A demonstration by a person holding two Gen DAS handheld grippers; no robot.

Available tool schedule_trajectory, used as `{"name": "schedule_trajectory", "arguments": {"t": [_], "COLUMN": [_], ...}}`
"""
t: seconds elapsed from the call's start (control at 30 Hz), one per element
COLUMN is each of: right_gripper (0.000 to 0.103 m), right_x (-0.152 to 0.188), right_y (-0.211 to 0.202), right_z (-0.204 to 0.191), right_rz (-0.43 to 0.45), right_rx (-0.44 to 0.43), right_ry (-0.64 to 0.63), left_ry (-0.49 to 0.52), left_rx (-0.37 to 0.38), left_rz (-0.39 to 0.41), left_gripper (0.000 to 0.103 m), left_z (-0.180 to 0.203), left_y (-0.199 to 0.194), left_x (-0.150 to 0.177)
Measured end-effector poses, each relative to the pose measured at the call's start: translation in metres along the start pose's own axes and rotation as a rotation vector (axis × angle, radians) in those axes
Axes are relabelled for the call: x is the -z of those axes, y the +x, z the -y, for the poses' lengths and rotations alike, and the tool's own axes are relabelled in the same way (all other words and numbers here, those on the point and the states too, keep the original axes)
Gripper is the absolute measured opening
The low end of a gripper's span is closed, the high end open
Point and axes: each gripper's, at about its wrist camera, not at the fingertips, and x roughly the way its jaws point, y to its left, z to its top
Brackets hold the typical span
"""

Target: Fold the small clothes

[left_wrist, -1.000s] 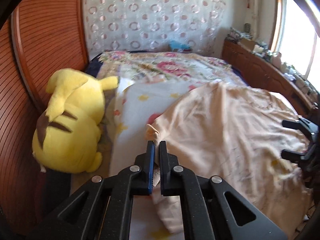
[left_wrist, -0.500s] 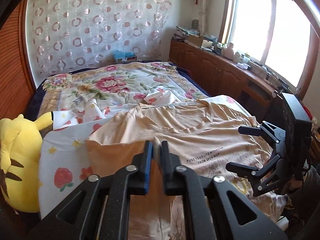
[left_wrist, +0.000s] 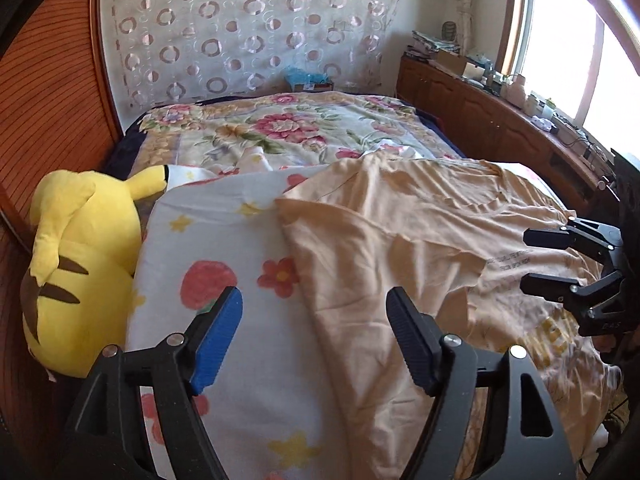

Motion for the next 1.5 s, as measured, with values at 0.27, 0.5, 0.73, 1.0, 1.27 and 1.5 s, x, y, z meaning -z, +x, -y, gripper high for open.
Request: {"name": "schedule_trajectory", "arguments": {"t": [0.27,0.5,0.73,1.0,1.27,1.5], "right_gripper": [0.053,0.040,0.031,0.005,0.005,0.029], "right_x": [0.002,0.011,0.011,0.005,0.012,0.007], "right_y": [0.017,0.026,0.046,0.050,0.012,0.017], "right_z": [-0.053,-0.103,-0.126,-0.130,-0.103,-0.086], "right_rz": [-0.046,-0.098,-0.122,-0.109,-0.092,-0.060], "right_rx": [-0.149,-0.242,-0.273,-0.266,-0.292,-0.153], "right_ry": [-0.033,-0.113,-0.151,-0.195,-0.146,-0.117], "left_ry": [-0.066,-0.116,-0.139,-0.128,-0.102,-0.071], "left_rx": [-0.052,-0.072,-0.073,-0.066,-0.052,-0.043], "left_rz": [0.001,0.014,0.016,0.024,0.026,0.014], "left_gripper": [0.075,0.075,0.075,0.075,0.075,0.075], "left_z": [-0.030,-0.043,-0.047,-0.042,-0.029,-0.020], "left_y": [-0.009,-0.024,-0.029,-0.032,-0.029,-0.015], "left_x": [0.030,0.046,0.057,0.058,0.047,0.032]}}
